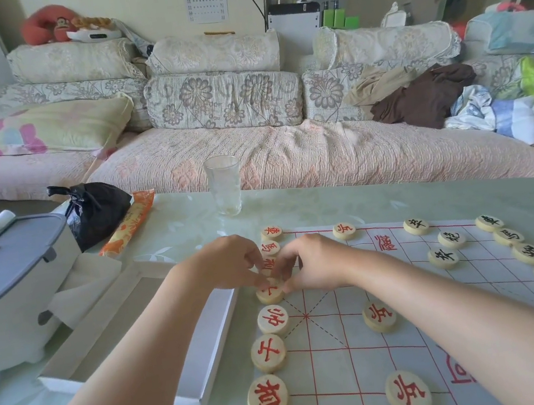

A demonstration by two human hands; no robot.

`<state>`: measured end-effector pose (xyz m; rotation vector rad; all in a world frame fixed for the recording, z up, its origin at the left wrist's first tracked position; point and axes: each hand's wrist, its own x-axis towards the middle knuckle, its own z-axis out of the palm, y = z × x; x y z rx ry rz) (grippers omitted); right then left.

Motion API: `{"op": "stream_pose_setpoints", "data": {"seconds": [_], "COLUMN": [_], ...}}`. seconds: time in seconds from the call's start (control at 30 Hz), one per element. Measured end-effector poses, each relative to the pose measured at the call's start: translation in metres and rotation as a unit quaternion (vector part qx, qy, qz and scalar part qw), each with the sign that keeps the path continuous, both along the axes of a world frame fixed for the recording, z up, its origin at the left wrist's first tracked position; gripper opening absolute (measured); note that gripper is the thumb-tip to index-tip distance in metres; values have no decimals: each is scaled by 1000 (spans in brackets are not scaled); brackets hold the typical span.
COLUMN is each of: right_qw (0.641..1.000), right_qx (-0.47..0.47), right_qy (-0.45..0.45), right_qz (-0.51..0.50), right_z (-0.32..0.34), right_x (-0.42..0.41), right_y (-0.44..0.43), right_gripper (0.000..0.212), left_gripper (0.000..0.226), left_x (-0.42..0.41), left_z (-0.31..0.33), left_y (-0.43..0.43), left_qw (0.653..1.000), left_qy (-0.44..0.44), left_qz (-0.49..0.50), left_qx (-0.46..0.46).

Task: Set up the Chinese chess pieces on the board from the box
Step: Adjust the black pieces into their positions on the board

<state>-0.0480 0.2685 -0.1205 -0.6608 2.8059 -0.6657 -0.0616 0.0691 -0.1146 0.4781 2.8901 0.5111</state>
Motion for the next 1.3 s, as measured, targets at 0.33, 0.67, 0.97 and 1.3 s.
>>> {"op": "stream_pose_setpoints", "data": {"seconds": [0.33,0.67,0.97,1.3], "right_qw": [989,959,957,972], "right_qx": [-41,29,78,98], "right_qy": [49,96,64,27], "right_qz": [-134,-263,-273,-211], "right_z": [16,19,4,-9], "right_x": [-1,-26,-53,-68], "right_y": [85,232,265,263], "right_gripper": [9,19,47,60], "left_gripper": [19,22,47,55], "left_x": [-11,-32,-70,-86], "left_z": [17,-4,-21,-42], "left_y": [77,220,295,302], "left_qw": [994,987,995,992], "left_qy": [63,88,49,96], "left_qz": [19,-36,-54,-55], "left_qx": [86,131,74,56]}}
